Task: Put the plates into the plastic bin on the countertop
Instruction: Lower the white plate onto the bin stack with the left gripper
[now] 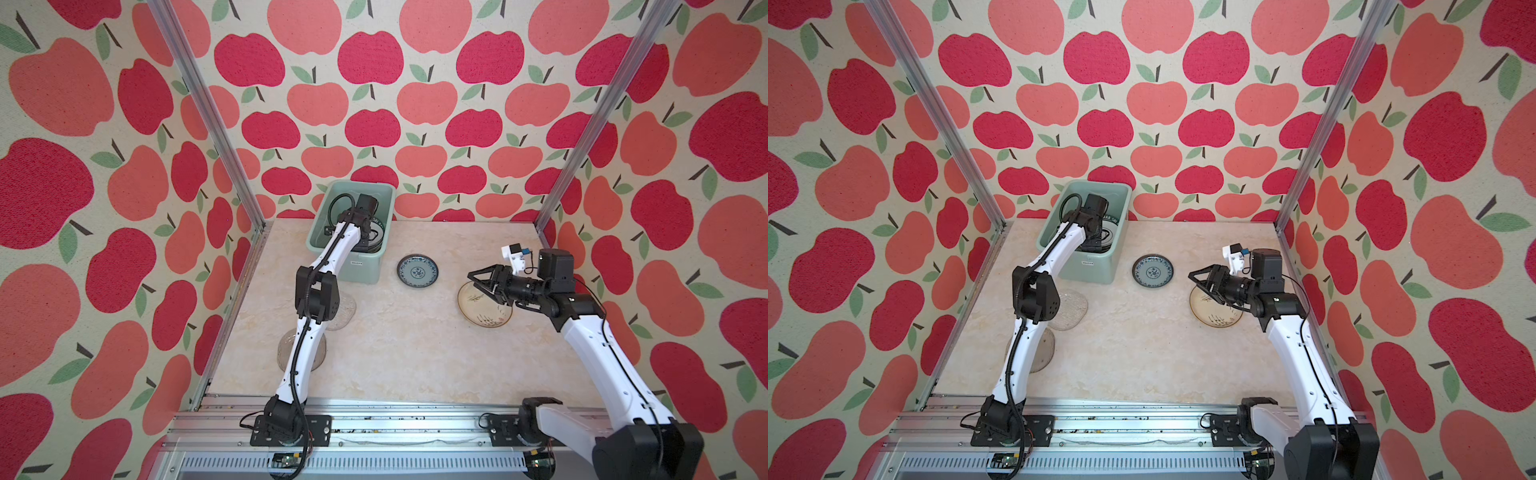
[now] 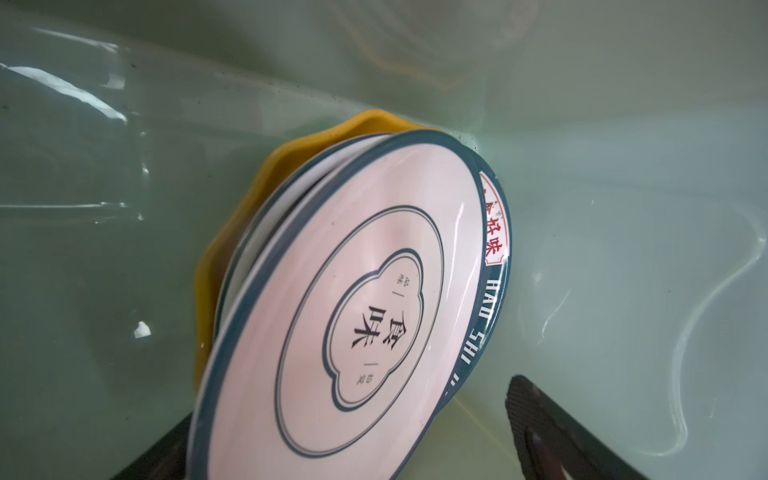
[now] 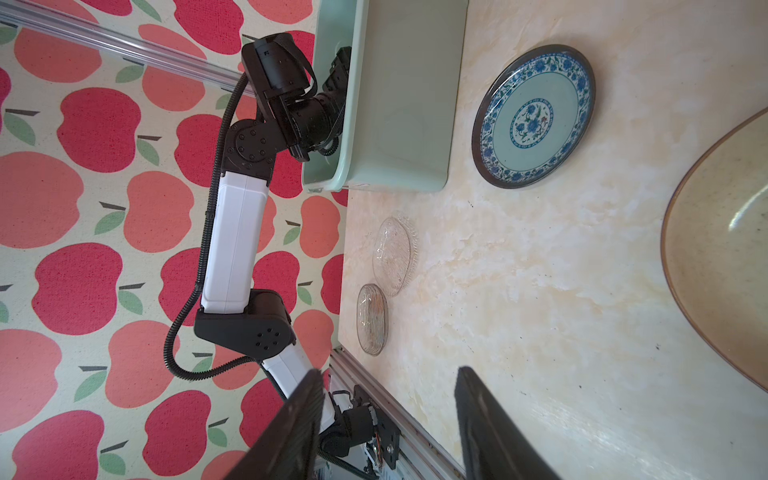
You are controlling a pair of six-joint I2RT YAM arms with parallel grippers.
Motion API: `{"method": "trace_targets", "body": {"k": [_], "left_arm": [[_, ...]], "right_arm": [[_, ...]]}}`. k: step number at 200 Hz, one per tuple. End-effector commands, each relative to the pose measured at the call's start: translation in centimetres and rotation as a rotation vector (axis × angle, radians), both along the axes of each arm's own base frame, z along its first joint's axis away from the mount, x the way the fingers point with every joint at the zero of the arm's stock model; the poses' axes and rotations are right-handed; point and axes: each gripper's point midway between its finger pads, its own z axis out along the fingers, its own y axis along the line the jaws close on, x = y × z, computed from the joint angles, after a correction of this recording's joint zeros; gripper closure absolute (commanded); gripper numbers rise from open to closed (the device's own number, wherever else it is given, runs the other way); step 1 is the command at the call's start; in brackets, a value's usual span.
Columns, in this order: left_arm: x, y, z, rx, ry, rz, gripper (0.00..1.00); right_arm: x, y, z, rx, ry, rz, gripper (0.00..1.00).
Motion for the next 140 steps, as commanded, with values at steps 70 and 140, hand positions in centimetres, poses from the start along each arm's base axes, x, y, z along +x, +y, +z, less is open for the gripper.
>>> {"method": "trace_targets", "body": {"k": [70,140], "left_arm": [[-2.2,-0.7,2.8,-0.018,0.072,-0.176,0.01],[-3.2,-1.3,3.8,-0.027,0.086,-0.196,0.01]], "right_arm": [[0.1,0.5,0.0,0.020,-0.008,0.014,0.47],[0.5,0.8,0.6,0.038,-0.011,0.018,0.47]]}}
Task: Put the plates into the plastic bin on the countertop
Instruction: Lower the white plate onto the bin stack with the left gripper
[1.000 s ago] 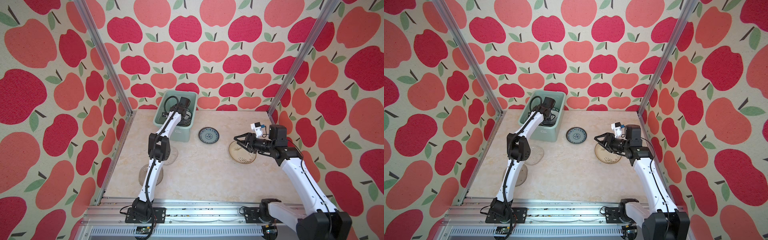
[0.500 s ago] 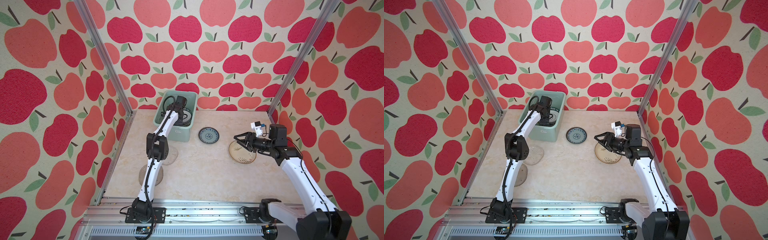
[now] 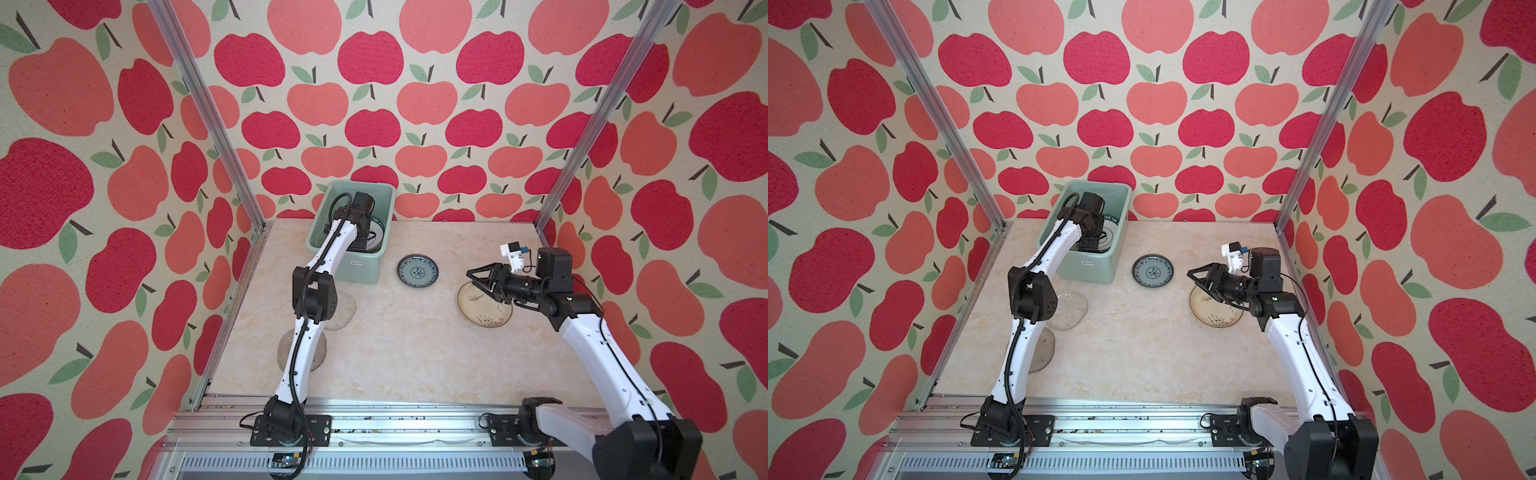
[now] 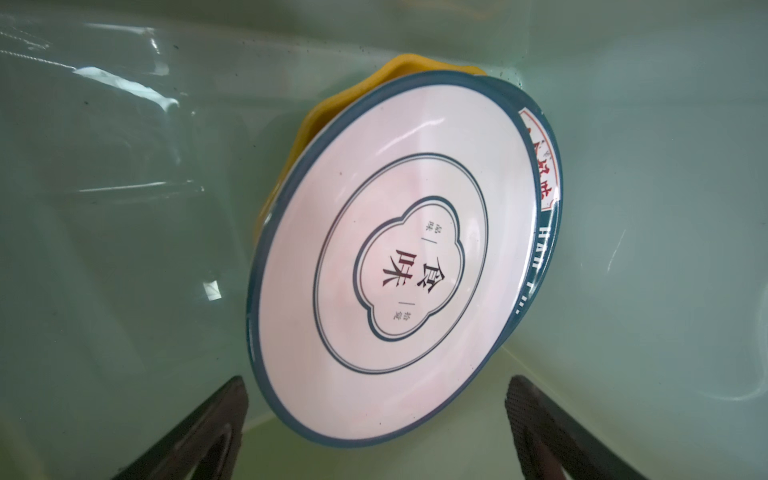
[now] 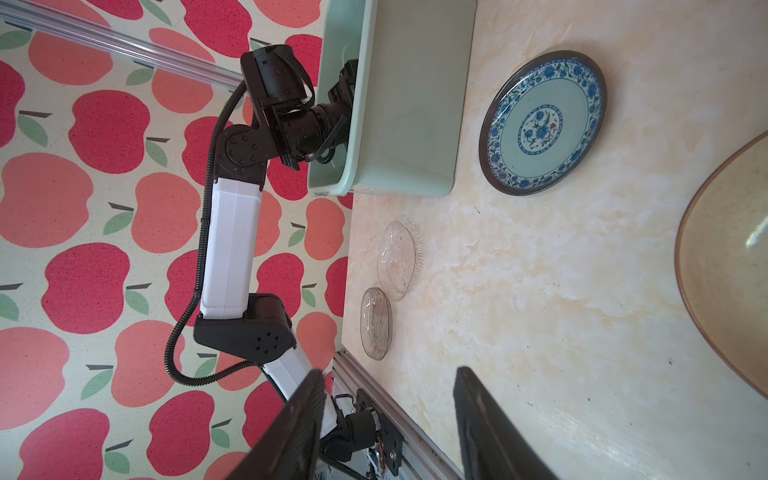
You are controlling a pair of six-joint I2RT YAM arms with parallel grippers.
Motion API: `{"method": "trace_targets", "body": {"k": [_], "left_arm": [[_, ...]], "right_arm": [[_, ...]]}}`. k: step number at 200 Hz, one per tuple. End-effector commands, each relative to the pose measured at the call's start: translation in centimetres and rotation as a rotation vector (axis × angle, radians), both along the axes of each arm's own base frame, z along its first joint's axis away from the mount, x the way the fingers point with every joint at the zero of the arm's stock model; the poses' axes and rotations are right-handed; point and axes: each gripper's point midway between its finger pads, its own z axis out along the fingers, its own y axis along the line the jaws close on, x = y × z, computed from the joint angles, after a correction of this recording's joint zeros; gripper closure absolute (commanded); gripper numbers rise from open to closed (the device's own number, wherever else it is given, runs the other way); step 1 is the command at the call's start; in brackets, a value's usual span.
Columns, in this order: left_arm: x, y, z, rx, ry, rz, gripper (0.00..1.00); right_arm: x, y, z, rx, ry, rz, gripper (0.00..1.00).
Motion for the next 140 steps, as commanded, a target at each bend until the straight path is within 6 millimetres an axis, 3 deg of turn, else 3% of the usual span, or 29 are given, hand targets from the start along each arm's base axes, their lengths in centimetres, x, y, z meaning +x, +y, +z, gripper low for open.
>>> {"method": "trace_targets", "body": {"k": [1,56,140], "left_arm": [[-0.7,-0.1,3.4,-0.011,-0.028,-0.032,0.01],[0.6,-0.7,4.5,0.010,-0.098,-0.109,0.01],[2.3,-0.2,1.8,-0.002,-0.102,-0.103,0.01]], "right_arm": [[0.0,0.4,0.4,0.020,-0.001,0.017,0.47],[-0.3,0.4,0.9,0.018,-0.009,0.023,0.47],[0.0,0.3,0.9,0.009,-0.001,0.017,0.47]]}}
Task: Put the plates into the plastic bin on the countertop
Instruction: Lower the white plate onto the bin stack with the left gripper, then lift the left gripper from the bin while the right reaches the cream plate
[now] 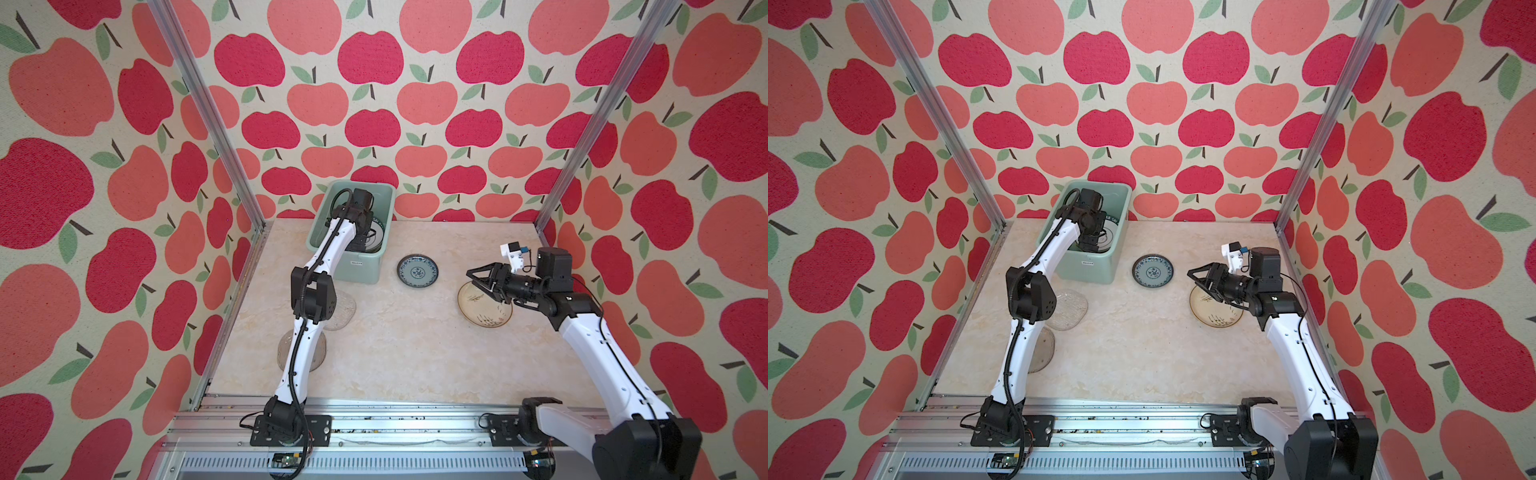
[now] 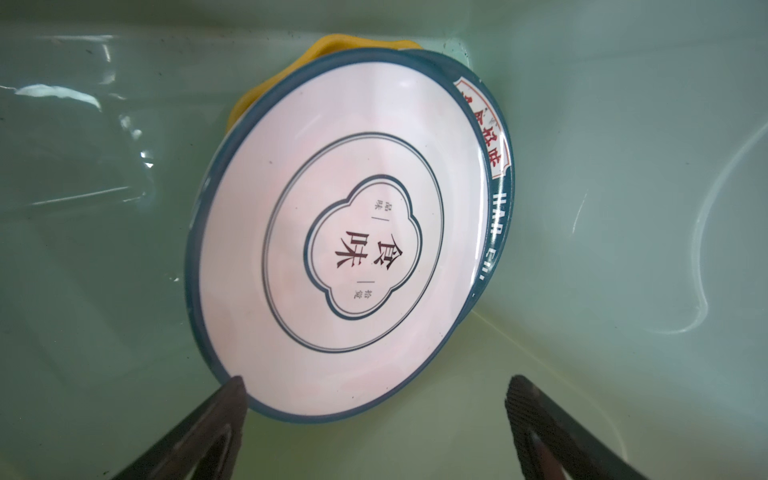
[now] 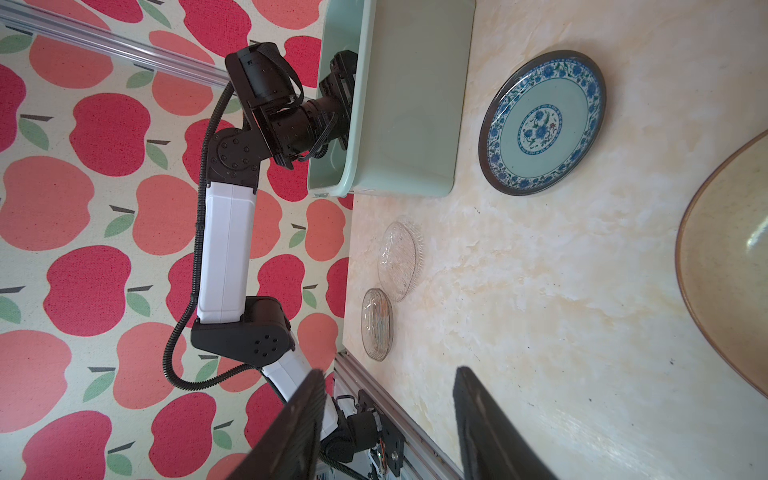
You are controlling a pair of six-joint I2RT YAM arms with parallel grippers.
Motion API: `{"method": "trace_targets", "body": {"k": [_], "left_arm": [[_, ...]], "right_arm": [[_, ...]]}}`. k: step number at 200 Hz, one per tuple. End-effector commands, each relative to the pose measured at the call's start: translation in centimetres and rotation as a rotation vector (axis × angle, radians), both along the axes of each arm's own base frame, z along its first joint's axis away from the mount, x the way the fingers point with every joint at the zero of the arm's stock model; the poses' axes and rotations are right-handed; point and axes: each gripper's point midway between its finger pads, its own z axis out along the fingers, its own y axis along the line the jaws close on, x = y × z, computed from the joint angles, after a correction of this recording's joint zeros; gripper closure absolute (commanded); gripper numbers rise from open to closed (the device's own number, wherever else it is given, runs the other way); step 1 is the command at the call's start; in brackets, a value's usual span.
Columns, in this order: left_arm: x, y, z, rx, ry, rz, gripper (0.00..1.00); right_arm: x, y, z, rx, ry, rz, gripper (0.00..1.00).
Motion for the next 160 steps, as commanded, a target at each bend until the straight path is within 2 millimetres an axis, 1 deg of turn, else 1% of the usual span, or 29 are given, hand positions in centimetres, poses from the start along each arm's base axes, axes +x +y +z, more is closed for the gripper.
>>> {"method": "trace_targets", "body": {"k": [1,47,73,92,108,119,137,160], "left_arm": [[1.0,0.2,0.3,-0.008,-0.032,-0.008,0.01],[2.5,-0.5,-0.2,-0.053,-0.075,-0.019,0.01],[3.1,-1.1,0.6,-0.062,-0.116,-0.059,0.01],[3.4,-1.5,2.1,-0.054,-0.158,-0.105,0.01],[3.5,-2.2,4.2,-0.035,-0.216,-0.159,0.01],[3.4,-2.5,5.2,-0.025,-0.237,-0.190,0.01],[2.6,-2.9,7.1,0.008,-0.257,-0.236,0.01],[0.6,-2.9,9.5,0.075,-0.251,-0.280,0.01]], "right_arm": [[-0.1,0.3,0.9,0.008,-0.006,0.018,0.47],[0.2,0.4,0.7,0.006,0.003,0.020,0.48],[0.2,0.4,0.7,0.006,0.004,0.020,0.48],[0.1,0.4,0.8,0.007,-0.001,0.024,0.48],[0.1,0.4,1.1,0.006,-0.010,0.027,0.48],[0.0,0.4,1.4,0.005,-0.016,0.028,0.48],[-0.2,0.3,2.0,0.001,-0.029,0.028,0.48],[-0.5,-0.1,2.3,-0.025,-0.035,0.019,0.48]]}}
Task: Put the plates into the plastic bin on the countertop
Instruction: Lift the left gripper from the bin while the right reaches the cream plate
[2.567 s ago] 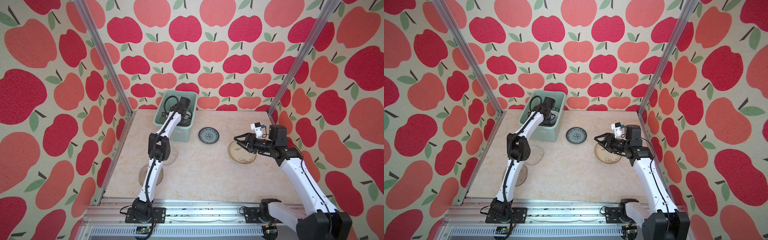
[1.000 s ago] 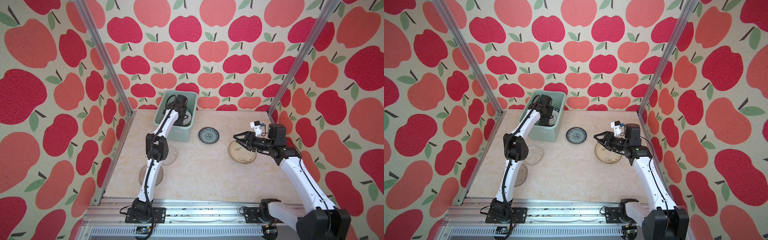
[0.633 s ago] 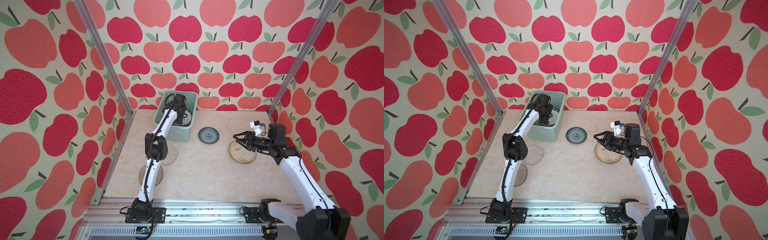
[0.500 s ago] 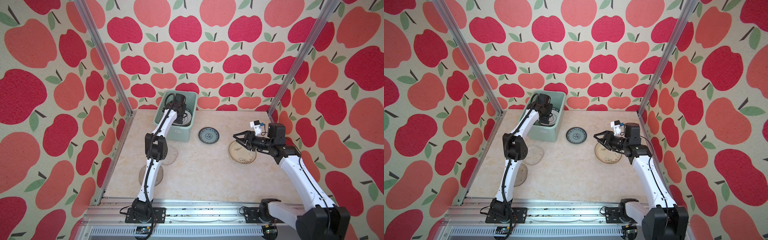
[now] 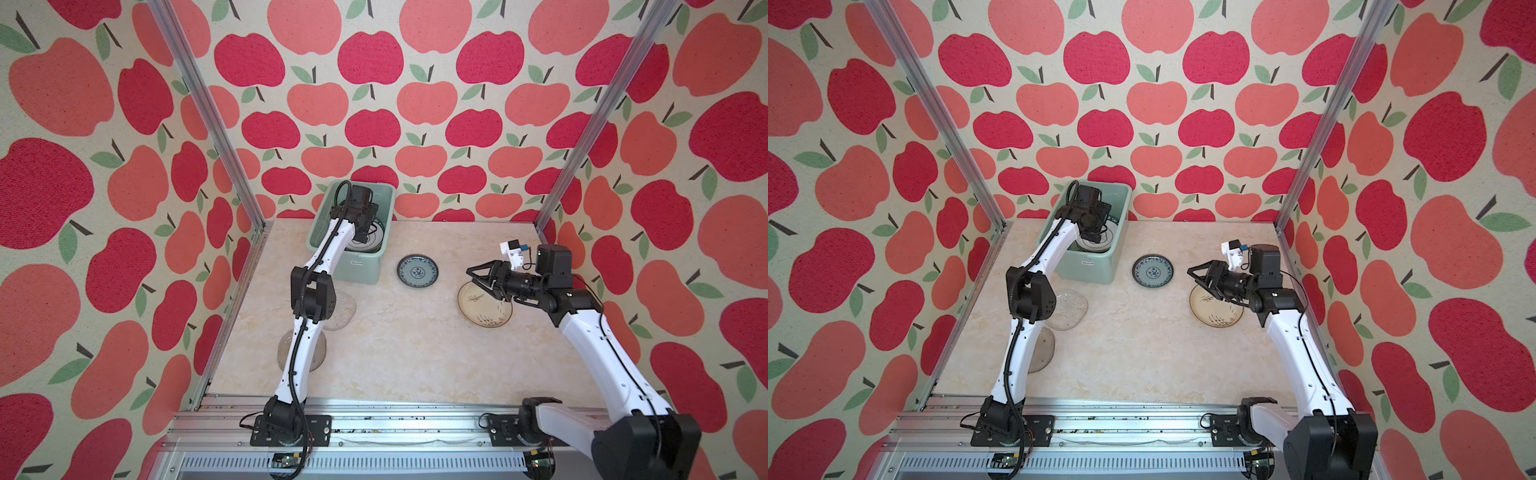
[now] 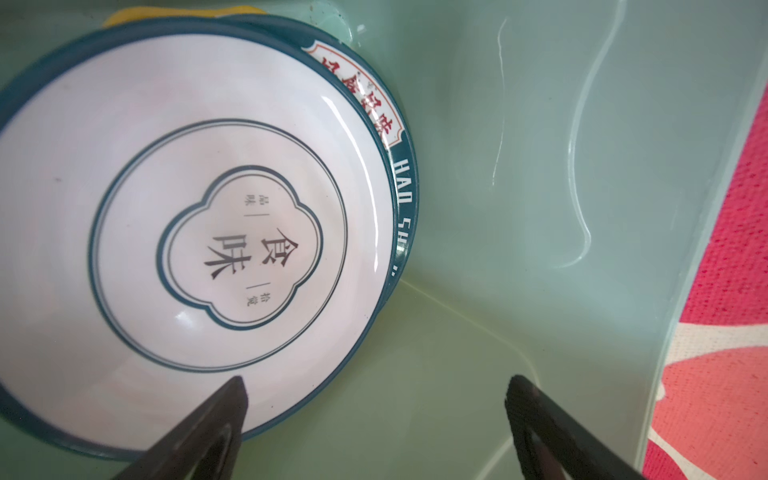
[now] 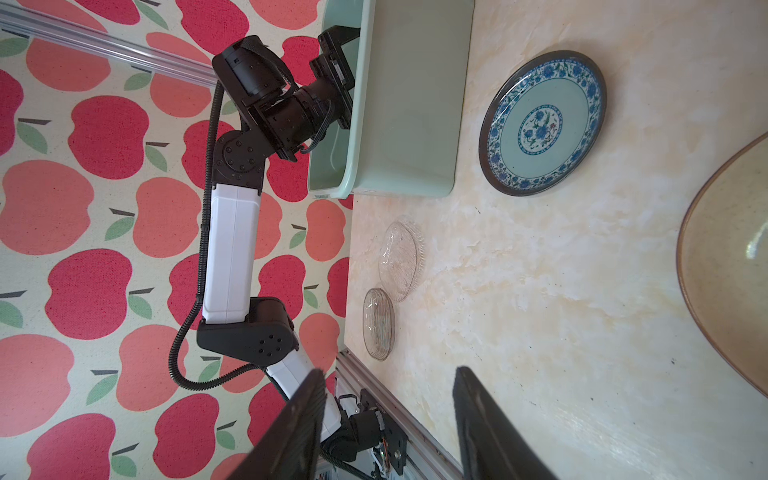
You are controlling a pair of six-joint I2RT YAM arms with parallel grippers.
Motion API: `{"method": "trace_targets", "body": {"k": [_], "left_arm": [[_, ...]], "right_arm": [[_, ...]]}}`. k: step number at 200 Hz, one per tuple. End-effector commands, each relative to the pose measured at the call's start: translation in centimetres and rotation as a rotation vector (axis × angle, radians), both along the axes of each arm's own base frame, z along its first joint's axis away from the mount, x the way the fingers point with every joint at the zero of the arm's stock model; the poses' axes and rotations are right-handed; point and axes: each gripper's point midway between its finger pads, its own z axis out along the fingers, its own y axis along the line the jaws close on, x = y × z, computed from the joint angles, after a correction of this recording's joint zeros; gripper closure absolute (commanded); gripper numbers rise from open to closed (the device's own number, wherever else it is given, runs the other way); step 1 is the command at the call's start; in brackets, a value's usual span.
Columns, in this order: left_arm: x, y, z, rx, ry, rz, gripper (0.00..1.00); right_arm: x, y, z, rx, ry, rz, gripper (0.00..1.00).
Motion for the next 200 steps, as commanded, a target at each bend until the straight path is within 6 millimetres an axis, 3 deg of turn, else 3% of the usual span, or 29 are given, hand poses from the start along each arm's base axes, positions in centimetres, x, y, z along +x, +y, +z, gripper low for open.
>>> {"method": "trace_targets", "body": {"k": [1,75,97,137,170,200], "left_arm": [[-2.3,-0.4,6.7,0.077,-0.082,-0.086,0.01],[-8.8,-1.1,16.8,0.361,-0.228,-0.338,0.01],[-12.0,-1.6,19.8,0.477,-0.285,-0.488,0.01],[-18.7,-1.9,23.5,0.671,-0.381,-0.753,0.01],[-23.8,0.1,25.7,0.748,-0.496,-0.820,0.01],[-28.4,2.0,27.5,0.790,-0.712,-0.818,0.01]], "right_arm": [[-0.8,-0.2,1.7,-0.022,-0.041,0.016,0.48],[-1.5,-3.5,0.1,-0.176,-0.032,-0.067,0.43],[-1.7,-4.3,-0.5,-0.208,-0.016,-0.085,0.43],[-2.5,-5.8,-1.6,-0.265,0.002,-0.116,0.42],[-3.1,-7.1,-3.7,-0.337,0.030,-0.137,0.41],[-3.1,-8.6,-6.1,-0.387,0.089,-0.188,0.41]]}}
